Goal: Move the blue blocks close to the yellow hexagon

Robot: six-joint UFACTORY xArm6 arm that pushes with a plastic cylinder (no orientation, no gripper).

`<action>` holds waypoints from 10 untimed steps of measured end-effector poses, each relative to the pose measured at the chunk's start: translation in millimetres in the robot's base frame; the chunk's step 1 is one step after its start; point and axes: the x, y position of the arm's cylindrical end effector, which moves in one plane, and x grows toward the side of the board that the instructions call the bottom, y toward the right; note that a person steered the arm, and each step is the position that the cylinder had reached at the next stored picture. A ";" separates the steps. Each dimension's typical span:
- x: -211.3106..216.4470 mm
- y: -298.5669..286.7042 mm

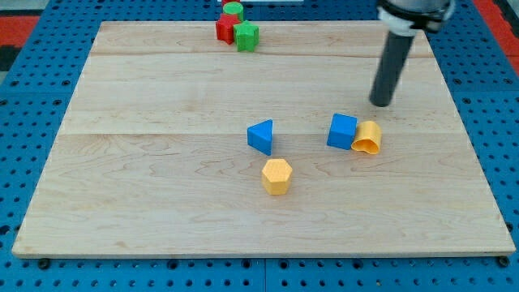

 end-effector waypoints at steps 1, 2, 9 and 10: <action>-0.7 38.7; 20.4 32.8; 39.2 -204.5; 51.8 -190.4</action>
